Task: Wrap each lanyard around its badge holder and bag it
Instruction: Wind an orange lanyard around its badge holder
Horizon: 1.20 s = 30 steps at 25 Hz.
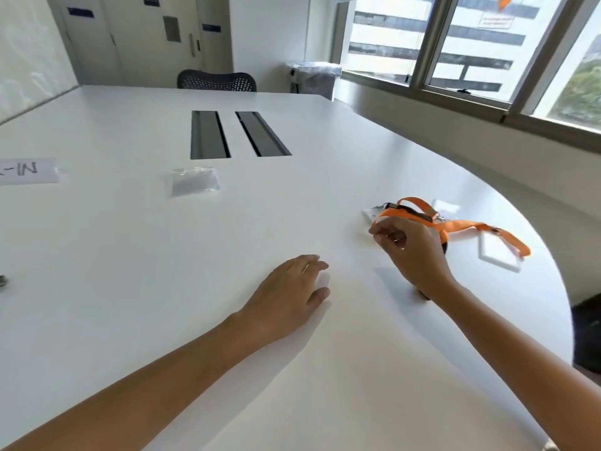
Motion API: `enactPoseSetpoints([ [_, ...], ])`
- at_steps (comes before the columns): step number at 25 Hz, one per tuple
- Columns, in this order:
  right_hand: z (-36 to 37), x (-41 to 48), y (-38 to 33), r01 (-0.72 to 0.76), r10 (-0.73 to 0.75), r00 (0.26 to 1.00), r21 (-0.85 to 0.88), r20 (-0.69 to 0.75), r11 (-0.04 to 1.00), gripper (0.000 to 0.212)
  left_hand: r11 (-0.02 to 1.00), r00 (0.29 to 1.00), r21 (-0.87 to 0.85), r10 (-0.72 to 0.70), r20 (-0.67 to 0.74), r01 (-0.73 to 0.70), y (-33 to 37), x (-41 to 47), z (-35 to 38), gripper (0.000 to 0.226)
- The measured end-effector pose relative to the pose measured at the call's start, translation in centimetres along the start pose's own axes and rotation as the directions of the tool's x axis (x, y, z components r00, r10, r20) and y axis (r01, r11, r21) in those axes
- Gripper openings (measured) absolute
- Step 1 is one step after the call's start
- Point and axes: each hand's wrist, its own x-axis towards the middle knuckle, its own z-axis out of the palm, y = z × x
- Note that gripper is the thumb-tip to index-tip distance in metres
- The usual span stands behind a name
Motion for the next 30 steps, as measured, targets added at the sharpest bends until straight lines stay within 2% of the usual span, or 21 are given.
enactPoseSetpoints([
  [5, -3.9, 2.3, 7.7, -0.151, 0.137, 0.987, -0.181, -0.089, 0.972, 0.026, 0.998, 0.998, 0.054, -0.047, 0.043, 0.045, 2.2, 5.4, 3.0, 0.053],
  [8, -5.4, 2.8, 11.6, -0.298, 0.248, 0.948, -0.292, -0.197, 0.909, 0.031, 0.990, 0.992, 0.113, -0.092, 0.082, 0.083, 3.2, 7.4, 4.7, 0.056],
  [10, -6.5, 3.3, 13.8, -0.511, 0.431, 0.859, -0.417, -0.276, 0.751, 0.031, 0.986, 0.993, 0.132, -0.106, 0.056, 0.098, 3.5, 7.9, 5.4, 0.056],
  [12, -7.7, 4.0, 15.2, -0.706, 0.672, 0.682, -0.499, -0.288, 0.502, 0.045, 0.987, 0.995, 0.130, -0.102, 0.025, 0.098, 3.5, 8.0, 5.7, 0.055],
  [13, -8.1, 4.3, 15.5, -0.752, 0.753, 0.601, -0.507, -0.267, 0.421, 0.055, 0.987, 0.995, 0.126, -0.099, 0.016, 0.096, 3.4, 8.0, 5.8, 0.055],
  [14, -8.4, 4.7, 15.8, -0.772, 0.790, 0.562, -0.500, -0.246, 0.393, 0.061, 0.987, 0.995, 0.126, -0.098, 0.011, 0.095, 3.4, 8.0, 5.8, 0.054],
  [17, -9.1, 5.8, 16.3, -0.823, 0.840, 0.506, -0.402, -0.197, 0.402, 0.080, 0.986, 0.995, 0.133, -0.098, 0.010, 0.096, 3.4, 7.9, 6.0, 0.053],
  [19, -10.0, 6.7, 16.5, -0.866, 0.893, 0.433, -0.330, -0.122, 0.375, 0.098, 0.987, 0.995, 0.126, -0.100, 0.005, 0.099, 3.4, 8.0, 6.0, 0.053],
  [20, -10.5, 7.1, 16.5, -0.872, 0.906, 0.417, -0.311, -0.068, 0.378, 0.101, 0.988, 0.995, 0.119, -0.099, 0.002, 0.098, 3.4, 8.0, 6.0, 0.052],
  [21, -10.8, 7.3, 16.3, -0.868, 0.906, 0.423, -0.295, -0.016, 0.400, 0.095, 0.989, 0.995, 0.112, -0.096, -0.001, 0.096, 3.4, 8.1, 6.0, 0.052],
  [24, -10.6, 6.6, 15.7, -0.849, 0.855, 0.516, -0.103, 0.044, 0.518, 0.048, 0.991, 0.996, 0.098, -0.092, -0.002, 0.092, 3.4, 8.0, 6.1, 0.052],
  [26, -9.8, 5.8, 14.6, -0.781, 0.781, 0.623, 0.095, 0.047, 0.617, 0.036, 0.992, 0.995, 0.079, -0.098, -0.004, 0.098, 3.3, 8.1, 6.0, 0.051],
  [28, -9.6, 5.3, 12.3, -0.644, 0.656, 0.754, 0.182, -0.010, 0.743, 0.023, 0.994, 0.995, 0.050, -0.098, -0.004, 0.098, 3.3, 8.3, 5.7, 0.049],
  [30, -9.8, 5.3, 9.5, -0.510, 0.537, 0.842, 0.263, -0.042, 0.819, 0.009, 0.995, 0.996, -0.032, -0.093, -0.013, 0.093, 3.6, 8.8, 5.1, 0.046],
])
